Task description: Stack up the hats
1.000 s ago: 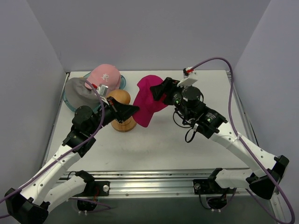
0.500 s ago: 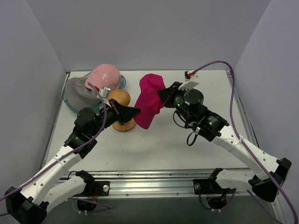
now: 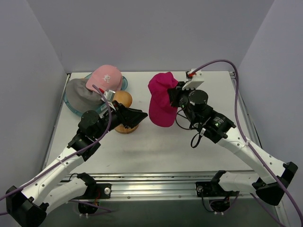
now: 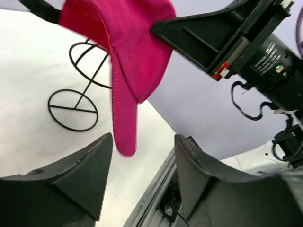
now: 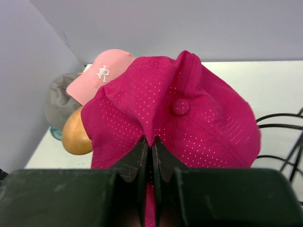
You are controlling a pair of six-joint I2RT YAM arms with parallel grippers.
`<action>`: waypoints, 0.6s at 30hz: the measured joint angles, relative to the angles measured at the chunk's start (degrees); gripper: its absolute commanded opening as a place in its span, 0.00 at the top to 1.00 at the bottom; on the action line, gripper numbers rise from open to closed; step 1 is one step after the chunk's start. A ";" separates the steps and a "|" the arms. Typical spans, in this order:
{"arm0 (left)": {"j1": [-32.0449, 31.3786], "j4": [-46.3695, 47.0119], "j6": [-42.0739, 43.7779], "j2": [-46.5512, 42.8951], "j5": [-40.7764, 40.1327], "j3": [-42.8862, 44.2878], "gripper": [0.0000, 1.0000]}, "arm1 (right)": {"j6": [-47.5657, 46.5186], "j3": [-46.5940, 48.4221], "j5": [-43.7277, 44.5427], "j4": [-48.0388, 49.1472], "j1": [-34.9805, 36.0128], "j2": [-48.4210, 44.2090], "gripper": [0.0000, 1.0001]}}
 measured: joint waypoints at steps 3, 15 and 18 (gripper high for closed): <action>-0.02 -0.52 0.48 -0.87 -0.96 0.00 0.26 | -4.92 2.95 1.75 -2.51 0.00 -0.26 1.00; -0.02 -2.75 2.01 0.15 -6.60 -2.47 0.06 | -19.26 5.05 17.73 -6.25 -0.55 -8.35 1.00; -0.42 -4.33 2.47 1.16 -7.23 -2.84 0.06 | -21.35 4.96 21.27 -6.54 -2.16 -7.21 1.00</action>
